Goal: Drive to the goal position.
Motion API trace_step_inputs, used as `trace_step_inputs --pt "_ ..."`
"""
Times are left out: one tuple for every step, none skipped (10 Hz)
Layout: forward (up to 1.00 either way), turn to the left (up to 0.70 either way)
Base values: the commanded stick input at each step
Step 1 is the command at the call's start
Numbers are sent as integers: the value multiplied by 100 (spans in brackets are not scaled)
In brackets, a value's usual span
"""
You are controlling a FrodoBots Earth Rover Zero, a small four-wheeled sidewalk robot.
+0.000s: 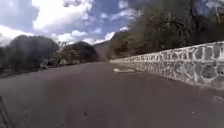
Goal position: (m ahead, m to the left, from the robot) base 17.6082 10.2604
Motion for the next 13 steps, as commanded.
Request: trace_step_inputs --pt "70 0" --pt "70 0" --pt "70 0" --pt "70 0" --pt "70 0" --pt "70 11" --pt "70 23" --pt "52 32" --pt "23 39" --pt "0 44" --pt "0 38" --pt "0 33" --pt "0 27"
